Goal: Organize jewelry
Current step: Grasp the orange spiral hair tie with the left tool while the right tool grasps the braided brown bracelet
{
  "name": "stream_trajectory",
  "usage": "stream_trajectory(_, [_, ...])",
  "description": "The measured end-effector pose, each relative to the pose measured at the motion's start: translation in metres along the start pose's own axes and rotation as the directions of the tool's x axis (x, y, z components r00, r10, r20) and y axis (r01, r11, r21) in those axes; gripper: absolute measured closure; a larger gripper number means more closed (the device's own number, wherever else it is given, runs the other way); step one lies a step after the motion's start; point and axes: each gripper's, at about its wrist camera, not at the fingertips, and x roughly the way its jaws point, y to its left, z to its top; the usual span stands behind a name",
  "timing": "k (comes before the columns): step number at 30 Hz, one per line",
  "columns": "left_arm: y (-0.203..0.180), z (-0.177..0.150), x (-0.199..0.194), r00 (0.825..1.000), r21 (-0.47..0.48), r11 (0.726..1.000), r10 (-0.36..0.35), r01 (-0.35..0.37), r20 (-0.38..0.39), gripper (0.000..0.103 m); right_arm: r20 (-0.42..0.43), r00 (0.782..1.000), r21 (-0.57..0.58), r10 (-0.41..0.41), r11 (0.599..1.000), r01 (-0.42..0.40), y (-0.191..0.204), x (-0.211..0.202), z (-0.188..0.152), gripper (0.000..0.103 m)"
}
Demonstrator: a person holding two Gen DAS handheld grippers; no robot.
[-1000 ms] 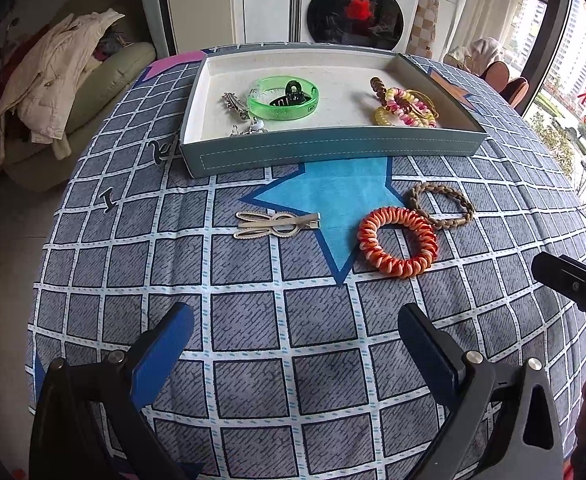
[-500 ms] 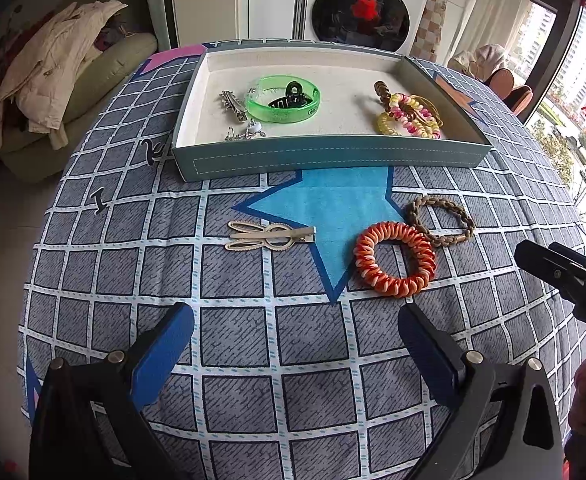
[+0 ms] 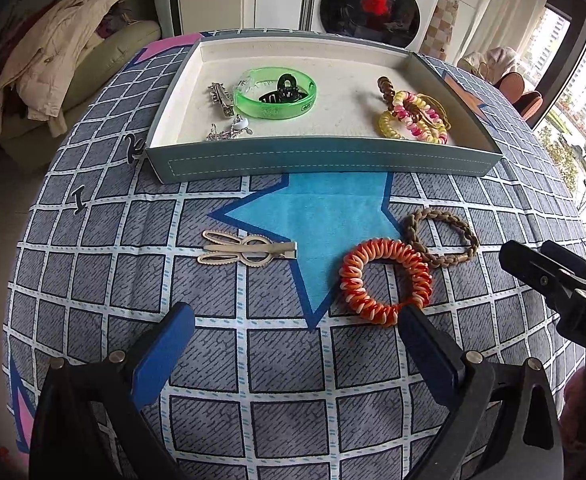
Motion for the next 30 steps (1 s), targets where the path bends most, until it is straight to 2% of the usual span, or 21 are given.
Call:
stream_trajectory(5, [-0.005,0.004,0.003,1.000,-0.013,1.000,0.012,-0.012,0.002,0.000,-0.008,0.999,-0.064,0.041,0.997,-0.041,0.008,0.009,0.011,0.022])
stream_trajectory(9, [-0.010,0.006,0.004,1.000,-0.007,1.000,0.025,-0.024,0.016,0.000,-0.039,0.998,-0.152,0.041,0.987,-0.047,0.018,0.020,0.013,0.030])
stream_trajectory(10, [-0.011,0.007,0.003,1.000,-0.006,1.000,0.015,-0.015,0.021,0.004,-0.045,0.998,-0.173,0.037,0.984,-0.044,0.021,0.023,0.013,0.035])
stream_trajectory(12, [-0.013,0.008,0.003,1.000,0.003,1.000,0.016,-0.016,0.017,0.005,-0.056,0.998,-0.202,0.038,0.978,-0.049,0.025,0.026,0.012,0.040])
stream_trajectory(15, [-0.017,0.007,0.006,0.999,0.029,0.999,0.035,-0.035,0.003,0.018,-0.055,0.998,-0.233,0.039,0.971,-0.050,0.030,0.028,0.013,0.046])
stream_trajectory(19, [-0.024,0.006,0.006,1.000,0.053,0.998,0.031,-0.031,0.000,0.018,-0.056,0.998,-0.307,0.010,0.951,-0.027,0.042,0.030,0.011,0.054])
stream_trajectory(22, [-0.033,0.005,0.008,0.999,0.107,0.993,0.049,-0.049,0.001,0.020,-0.049,0.999,-0.359,-0.011,0.933,-0.008,0.050,0.030,0.008,0.061])
stream_trajectory(24, [-0.038,0.005,0.006,0.999,0.133,0.990,0.037,-0.038,0.009,0.029,-0.059,0.998,-0.352,-0.005,0.936,-0.016,0.050,0.030,0.008,0.063])
stream_trajectory(25, [-0.040,0.005,0.005,0.999,0.145,0.989,0.034,-0.035,0.009,0.036,-0.062,0.998,-0.348,-0.003,0.937,-0.019,0.050,0.030,0.009,0.067])
stream_trajectory(26, [-0.043,0.004,0.004,1.000,0.156,0.987,0.028,-0.029,0.011,0.040,-0.062,0.998,-0.348,-0.002,0.937,-0.020,0.050,0.029,0.008,0.076])
stream_trajectory(27, [-0.045,0.003,0.003,1.000,0.169,0.985,0.024,-0.026,0.015,0.051,-0.064,0.998,-0.347,0.001,0.937,-0.023,0.051,0.028,0.008,0.082])
stream_trajectory(28, [-0.047,0.003,0.003,1.000,0.183,0.983,0.020,-0.023,0.017,0.058,-0.066,0.998,-0.345,0.001,0.938,-0.024,0.051,0.028,0.008,0.092])
stream_trajectory(30, [-0.049,0.001,0.001,1.000,0.204,0.979,0.007,-0.010,0.019,0.070,-0.068,0.998,-0.338,-0.005,0.941,-0.019,0.051,0.027,0.007,0.095])
